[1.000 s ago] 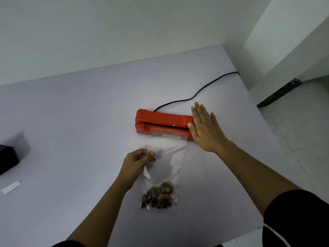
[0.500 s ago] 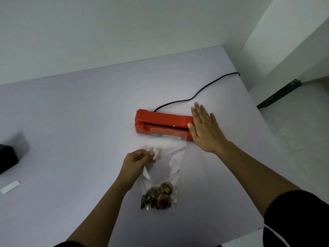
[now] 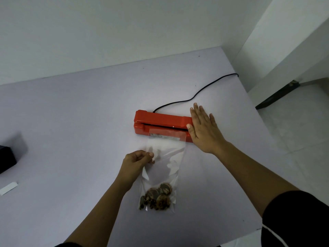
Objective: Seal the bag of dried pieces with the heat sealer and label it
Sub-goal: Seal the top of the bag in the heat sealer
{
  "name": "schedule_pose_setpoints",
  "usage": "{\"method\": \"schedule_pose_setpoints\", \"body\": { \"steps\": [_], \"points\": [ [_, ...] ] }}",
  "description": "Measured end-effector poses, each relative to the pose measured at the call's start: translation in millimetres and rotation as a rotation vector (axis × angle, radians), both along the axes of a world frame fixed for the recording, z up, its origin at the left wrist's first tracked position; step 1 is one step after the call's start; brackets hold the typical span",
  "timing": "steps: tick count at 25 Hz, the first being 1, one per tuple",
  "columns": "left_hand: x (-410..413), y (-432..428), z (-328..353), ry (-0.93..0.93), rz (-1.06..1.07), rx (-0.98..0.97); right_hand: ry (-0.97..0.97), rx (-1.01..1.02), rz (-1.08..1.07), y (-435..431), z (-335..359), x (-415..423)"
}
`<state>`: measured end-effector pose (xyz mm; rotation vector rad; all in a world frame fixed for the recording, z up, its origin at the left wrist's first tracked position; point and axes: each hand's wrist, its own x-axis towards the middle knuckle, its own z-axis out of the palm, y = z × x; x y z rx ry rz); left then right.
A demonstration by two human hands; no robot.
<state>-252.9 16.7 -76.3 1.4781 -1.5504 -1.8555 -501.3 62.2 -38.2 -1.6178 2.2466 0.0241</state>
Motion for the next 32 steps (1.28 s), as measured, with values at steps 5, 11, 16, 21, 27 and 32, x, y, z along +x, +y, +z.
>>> {"method": "schedule_pose_setpoints", "body": {
  "steps": [5,11,16,21,27,32],
  "points": [
    [0.7,-0.8,-0.6,0.002,-0.001,0.003,-0.007,-0.004,0.006,-0.5,0.3,-0.3],
    [-0.1,0.7,1.7,-0.002,-0.007,0.005,-0.020,0.052,0.034,0.3,9.5,-1.3],
    [0.3,0.6,4.0,-0.020,-0.001,0.008,0.019,-0.172,0.172,2.3,42.8,-6.8],
    [1.5,-0.5,6.0,-0.030,-0.003,0.028,-0.117,-0.364,0.106,-10.4,96.1,-0.4],
    [1.5,-2.6,6.6,-0.057,-0.007,0.035,-0.669,-0.560,0.070,-61.5,140.2,49.6],
    [1.3,-3.6,6.0,-0.058,-0.006,0.044,-0.897,-0.356,0.109,-83.8,131.8,56.8]
  ]
}}
